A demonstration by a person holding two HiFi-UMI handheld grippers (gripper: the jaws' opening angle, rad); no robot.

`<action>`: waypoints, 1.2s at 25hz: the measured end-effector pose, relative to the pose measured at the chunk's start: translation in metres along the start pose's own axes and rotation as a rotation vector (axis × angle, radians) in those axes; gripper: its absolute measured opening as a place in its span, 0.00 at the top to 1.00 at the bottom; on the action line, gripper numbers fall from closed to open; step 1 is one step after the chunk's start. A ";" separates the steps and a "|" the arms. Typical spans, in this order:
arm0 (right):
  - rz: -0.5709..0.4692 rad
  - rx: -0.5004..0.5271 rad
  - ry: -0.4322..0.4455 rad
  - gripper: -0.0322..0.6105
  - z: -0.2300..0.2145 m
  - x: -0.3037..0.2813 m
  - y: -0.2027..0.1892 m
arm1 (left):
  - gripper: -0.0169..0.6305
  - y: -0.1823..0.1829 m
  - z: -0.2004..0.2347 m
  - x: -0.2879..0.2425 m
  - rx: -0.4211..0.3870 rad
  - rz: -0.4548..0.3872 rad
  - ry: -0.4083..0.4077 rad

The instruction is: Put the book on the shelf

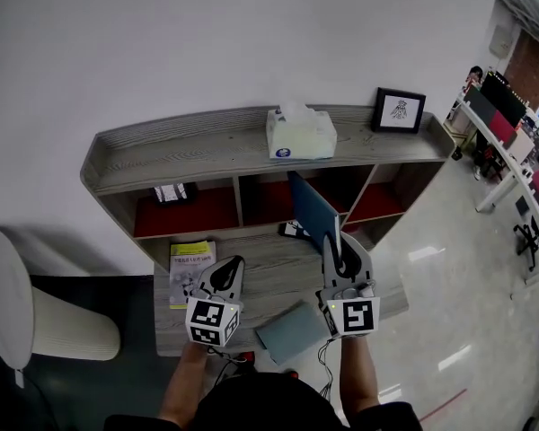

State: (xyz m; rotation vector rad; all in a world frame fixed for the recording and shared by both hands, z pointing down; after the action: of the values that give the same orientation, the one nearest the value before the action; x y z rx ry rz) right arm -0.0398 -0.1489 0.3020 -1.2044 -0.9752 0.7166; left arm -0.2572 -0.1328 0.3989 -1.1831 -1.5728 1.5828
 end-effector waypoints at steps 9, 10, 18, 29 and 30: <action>-0.042 -0.014 -0.024 0.85 -0.003 -0.032 -0.009 | 0.95 0.001 0.020 -0.005 -0.002 -0.003 0.008; -0.046 -0.018 -0.026 0.85 -0.002 -0.035 -0.010 | 0.95 0.001 0.022 -0.006 -0.002 -0.003 0.010; -0.042 -0.046 -0.014 0.85 0.009 -0.056 -0.023 | 0.95 -0.005 0.040 -0.003 0.001 0.016 0.036; -0.065 -0.070 -0.026 0.85 0.016 -0.069 -0.034 | 0.95 -0.017 0.063 0.003 0.010 0.043 0.064; -0.062 -0.064 -0.024 0.85 0.016 -0.070 -0.035 | 0.95 -0.017 0.063 0.002 0.011 0.045 0.061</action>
State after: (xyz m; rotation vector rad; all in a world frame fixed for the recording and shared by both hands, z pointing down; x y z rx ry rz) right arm -0.0857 -0.2109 0.3208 -1.2181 -1.0578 0.6565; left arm -0.3168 -0.1565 0.4092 -1.2568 -1.5062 1.5664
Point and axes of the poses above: the fingertips, and each gripper's own axes: x backward along the fingers, z to its left, y out of its top, the point moved 5 cm from there along x, backward along the fingers, and after that the axes turned 8 degrees about -x, right-handed, at the moved point
